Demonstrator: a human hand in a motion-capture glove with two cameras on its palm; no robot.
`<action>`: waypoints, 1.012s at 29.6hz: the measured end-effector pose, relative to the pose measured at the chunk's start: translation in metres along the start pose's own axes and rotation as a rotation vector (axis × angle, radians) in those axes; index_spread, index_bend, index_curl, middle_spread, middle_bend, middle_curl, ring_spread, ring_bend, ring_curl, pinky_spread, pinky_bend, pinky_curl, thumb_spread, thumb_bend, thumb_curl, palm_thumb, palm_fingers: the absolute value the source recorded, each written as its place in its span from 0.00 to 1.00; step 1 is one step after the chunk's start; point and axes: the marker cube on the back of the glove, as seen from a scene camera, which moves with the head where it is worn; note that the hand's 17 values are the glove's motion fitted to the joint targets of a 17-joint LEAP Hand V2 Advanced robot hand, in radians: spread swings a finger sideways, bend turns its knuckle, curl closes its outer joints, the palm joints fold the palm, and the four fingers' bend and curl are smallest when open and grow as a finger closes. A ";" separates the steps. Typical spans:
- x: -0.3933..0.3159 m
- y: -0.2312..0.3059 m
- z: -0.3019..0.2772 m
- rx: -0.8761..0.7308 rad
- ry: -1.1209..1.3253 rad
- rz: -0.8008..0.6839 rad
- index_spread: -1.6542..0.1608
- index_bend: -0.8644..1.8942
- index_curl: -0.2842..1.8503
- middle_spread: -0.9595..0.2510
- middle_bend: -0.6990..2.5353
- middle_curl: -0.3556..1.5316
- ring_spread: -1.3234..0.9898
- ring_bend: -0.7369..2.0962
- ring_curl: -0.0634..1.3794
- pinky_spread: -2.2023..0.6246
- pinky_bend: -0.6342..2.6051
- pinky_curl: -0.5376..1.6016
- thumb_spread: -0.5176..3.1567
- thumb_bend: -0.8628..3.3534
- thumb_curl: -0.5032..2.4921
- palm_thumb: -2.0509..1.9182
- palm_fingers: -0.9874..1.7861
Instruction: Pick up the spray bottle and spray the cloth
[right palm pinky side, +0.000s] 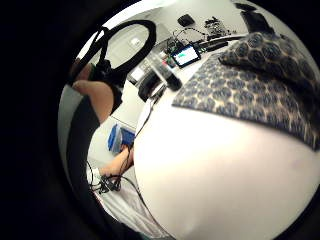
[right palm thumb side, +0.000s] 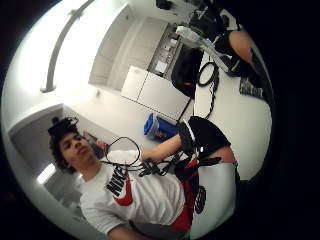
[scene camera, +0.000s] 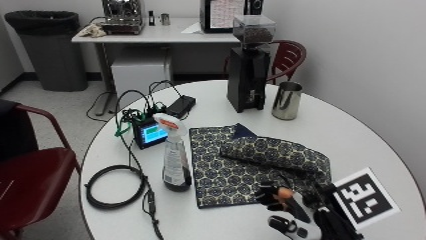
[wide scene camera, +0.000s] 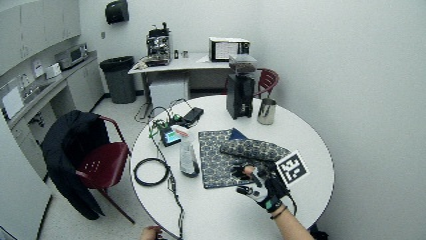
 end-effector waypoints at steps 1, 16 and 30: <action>-0.005 0.013 0.000 0.005 -0.038 0.012 0.73 0.35 0.24 0.71 0.32 0.41 0.53 0.45 0.32 0.79 0.31 0.42 0.42 0.20 0.32 0.72 0.69; -0.029 0.099 -0.014 -0.014 0.055 -0.004 0.74 0.35 0.24 0.72 0.32 0.41 0.54 0.43 0.31 0.80 0.29 0.42 0.43 0.20 0.31 0.72 0.70; -0.044 0.068 -0.016 -0.030 0.081 -0.049 0.74 0.35 0.24 0.72 0.31 0.41 0.54 0.42 0.31 0.80 0.28 0.42 0.43 0.20 0.31 0.72 0.71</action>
